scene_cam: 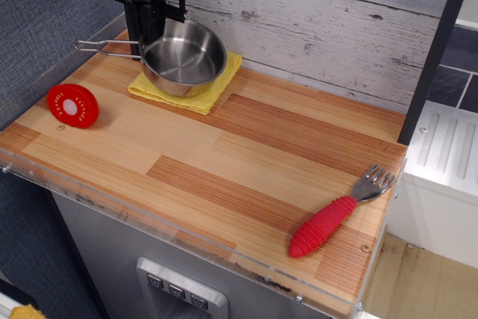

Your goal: Move pot to top of yellow cloth.

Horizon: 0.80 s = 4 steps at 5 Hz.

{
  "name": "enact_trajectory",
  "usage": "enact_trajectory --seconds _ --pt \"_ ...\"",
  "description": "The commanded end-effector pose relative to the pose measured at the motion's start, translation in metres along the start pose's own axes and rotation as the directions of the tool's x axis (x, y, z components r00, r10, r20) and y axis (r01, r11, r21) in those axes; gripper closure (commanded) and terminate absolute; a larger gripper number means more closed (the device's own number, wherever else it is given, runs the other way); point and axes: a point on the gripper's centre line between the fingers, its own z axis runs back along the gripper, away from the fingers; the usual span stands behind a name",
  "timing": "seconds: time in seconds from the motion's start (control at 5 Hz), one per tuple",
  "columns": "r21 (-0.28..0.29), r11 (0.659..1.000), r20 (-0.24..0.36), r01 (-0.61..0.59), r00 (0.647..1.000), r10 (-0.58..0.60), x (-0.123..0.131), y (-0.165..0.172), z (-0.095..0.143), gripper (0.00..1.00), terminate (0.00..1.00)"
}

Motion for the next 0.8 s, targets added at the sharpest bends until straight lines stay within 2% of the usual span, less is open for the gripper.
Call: enact_trajectory --seconds 0.0,0.4,0.6 --pt "-0.005 0.999 0.056 -0.052 0.997 0.052 -0.007 0.005 0.022 0.00 0.00" --pt "0.025 0.999 0.171 -0.026 0.985 0.021 -0.009 -0.003 0.070 0.00 0.00" --pt "0.021 1.000 0.202 -0.017 0.979 0.012 -0.024 -0.021 0.097 0.00 0.00"
